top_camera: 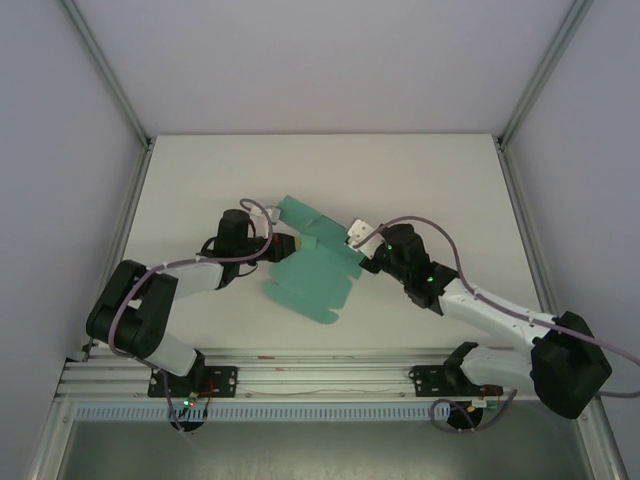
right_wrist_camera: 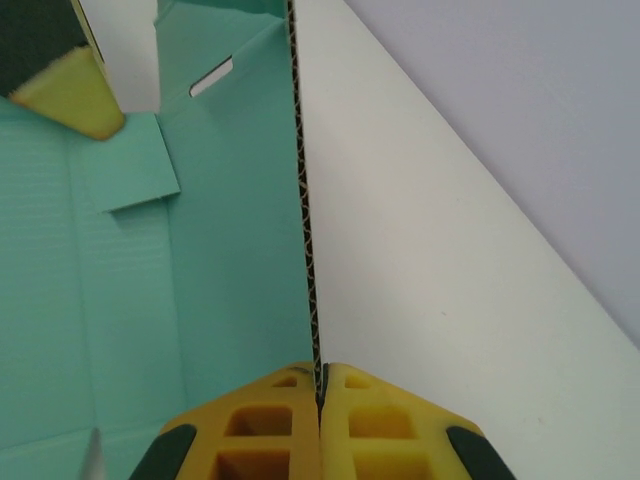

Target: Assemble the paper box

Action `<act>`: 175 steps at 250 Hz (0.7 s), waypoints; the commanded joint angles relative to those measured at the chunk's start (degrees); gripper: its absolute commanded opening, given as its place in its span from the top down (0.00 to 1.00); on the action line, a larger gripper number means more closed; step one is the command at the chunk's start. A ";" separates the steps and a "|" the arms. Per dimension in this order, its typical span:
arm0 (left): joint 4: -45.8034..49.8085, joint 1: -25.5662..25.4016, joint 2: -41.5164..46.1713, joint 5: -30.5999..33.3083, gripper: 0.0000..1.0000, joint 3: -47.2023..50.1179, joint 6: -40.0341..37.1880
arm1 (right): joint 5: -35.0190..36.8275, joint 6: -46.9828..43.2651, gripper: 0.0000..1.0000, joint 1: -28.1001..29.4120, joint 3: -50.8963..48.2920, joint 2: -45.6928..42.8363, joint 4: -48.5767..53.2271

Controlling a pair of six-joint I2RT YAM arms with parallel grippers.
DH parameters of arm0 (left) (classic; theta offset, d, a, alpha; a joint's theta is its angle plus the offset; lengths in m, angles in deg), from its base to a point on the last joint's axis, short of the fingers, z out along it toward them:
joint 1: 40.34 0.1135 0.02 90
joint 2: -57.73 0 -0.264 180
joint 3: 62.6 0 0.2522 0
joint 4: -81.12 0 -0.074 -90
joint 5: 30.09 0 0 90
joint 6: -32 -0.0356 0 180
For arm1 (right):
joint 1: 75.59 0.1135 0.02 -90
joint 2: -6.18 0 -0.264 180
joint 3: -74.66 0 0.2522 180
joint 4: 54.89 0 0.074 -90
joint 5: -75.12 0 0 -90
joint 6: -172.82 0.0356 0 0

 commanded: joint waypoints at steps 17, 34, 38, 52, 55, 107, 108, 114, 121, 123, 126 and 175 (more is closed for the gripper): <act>7.87 -0.37 4.51 7.23 0.42 0.22 -2.03 | 6.47 -8.97 1.00 0.22 4.48 1.67 3.65; 12.00 -0.35 6.95 10.86 0.15 0.05 -1.94 | 8.86 -11.32 1.00 0.47 5.26 2.64 3.94; 12.97 -0.31 7.65 11.74 0.10 0.02 -1.96 | 9.30 -12.04 1.00 0.57 5.27 2.91 3.82; 16.75 -0.31 10.01 15.67 0.00 -0.11 -2.12 | 10.67 -16.13 1.00 1.12 4.94 3.96 2.76; 17.30 -0.29 10.72 16.47 0.00 -0.14 -2.17 | 11.23 -16.98 1.00 1.32 4.86 4.18 2.34; 29.11 1.56 18.77 29.96 0.00 -3.18 0.38 | 20.48 -29.89 1.00 4.59 1.53 11.28 -11.28; 29.21 1.73 18.87 30.18 0.00 -3.28 0.45 | 20.61 -30.25 1.00 4.65 1.43 11.39 -11.74; 30.00 2.33 19.14 31.79 0.00 -3.79 0.94 | 21.19 -32.24 1.00 5.15 0.71 12.19 -14.35; 30.74 3.36 19.09 33.29 0.00 -4.52 1.51 | 21.59 -34.29 1.00 5.69 0.14 13.03 -16.36; 30.90 3.54 19.03 33.58 0.00 -4.74 1.66 | 21.72 -34.78 1.00 5.78 0.10 13.25 -16.64; 31.06 3.94 18.87 33.84 0.00 -5.04 1.68 | 21.84 -35.35 1.00 5.96 0.08 13.63 -16.85; 35.03 6.84 10.55 35.49 0.00 -12.09 1.72 | 22.01 -41.12 1.00 8.01 -1.65 17.50 -23.87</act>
